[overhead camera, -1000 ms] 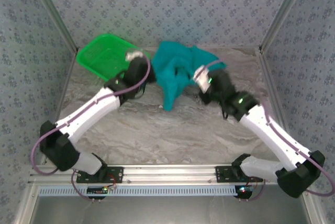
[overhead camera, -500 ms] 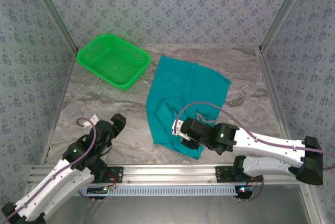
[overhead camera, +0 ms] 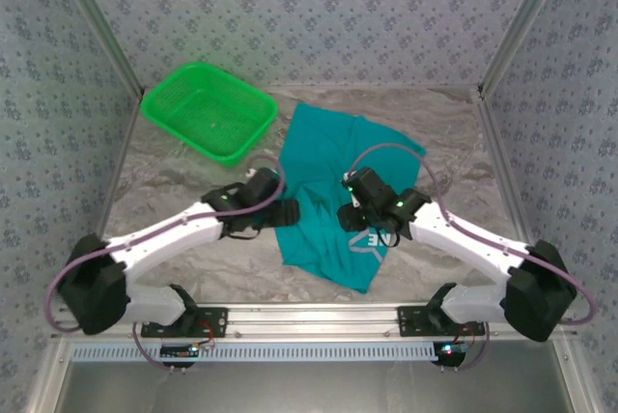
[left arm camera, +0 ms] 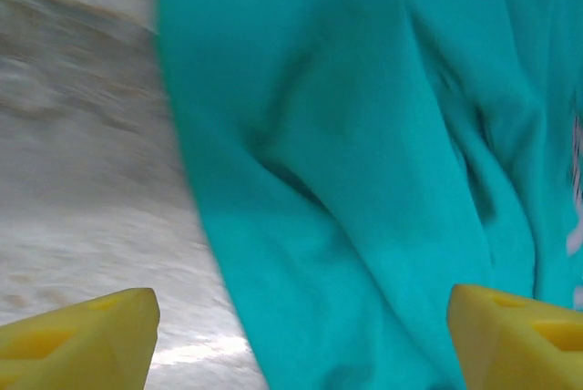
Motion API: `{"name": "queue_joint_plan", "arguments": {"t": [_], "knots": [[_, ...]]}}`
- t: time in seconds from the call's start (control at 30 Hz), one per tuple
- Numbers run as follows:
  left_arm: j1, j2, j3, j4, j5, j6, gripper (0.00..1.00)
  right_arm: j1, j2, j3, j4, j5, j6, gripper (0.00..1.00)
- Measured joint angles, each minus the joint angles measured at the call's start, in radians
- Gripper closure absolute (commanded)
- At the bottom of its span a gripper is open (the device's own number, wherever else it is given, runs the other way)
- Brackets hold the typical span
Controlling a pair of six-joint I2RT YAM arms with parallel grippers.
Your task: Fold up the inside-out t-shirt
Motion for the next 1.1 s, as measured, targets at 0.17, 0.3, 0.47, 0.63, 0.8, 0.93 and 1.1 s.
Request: {"name": "queue_joint_plan", "arguments": {"t": [0.17, 0.3, 0.47, 0.63, 0.8, 0.93, 1.1], "knots": [[-0.098, 0.134, -0.005, 0.005, 0.04, 0.005, 0.46, 0.047, 0.083, -0.051, 0.025, -0.015, 0.156, 0.54], [-0.119, 0.202, -0.043, 0.0, 0.035, -0.026, 0.79, 0.07, 0.141, -0.078, 0.079, -0.017, 0.224, 0.73], [-0.12, 0.195, -0.08, -0.043, -0.007, -0.071, 0.99, 0.075, 0.187, -0.103, 0.102, 0.013, 0.305, 0.91], [-0.12, 0.127, -0.143, -0.075, -0.029, -0.117, 1.0, 0.077, 0.143, -0.12, 0.07, 0.055, 0.343, 0.86], [-0.119, 0.069, -0.192, -0.117, -0.026, -0.154, 0.8, 0.079, 0.092, -0.116, 0.016, 0.071, 0.335, 0.76], [-0.117, 0.033, -0.198, -0.236, -0.04, -0.162, 0.61, 0.079, 0.091, -0.064, -0.061, 0.089, 0.276, 0.67], [-0.092, -0.016, -0.09, -0.371, -0.058, -0.101, 0.51, 0.053, 0.101, 0.039, -0.027, 0.031, 0.18, 0.66]]}}
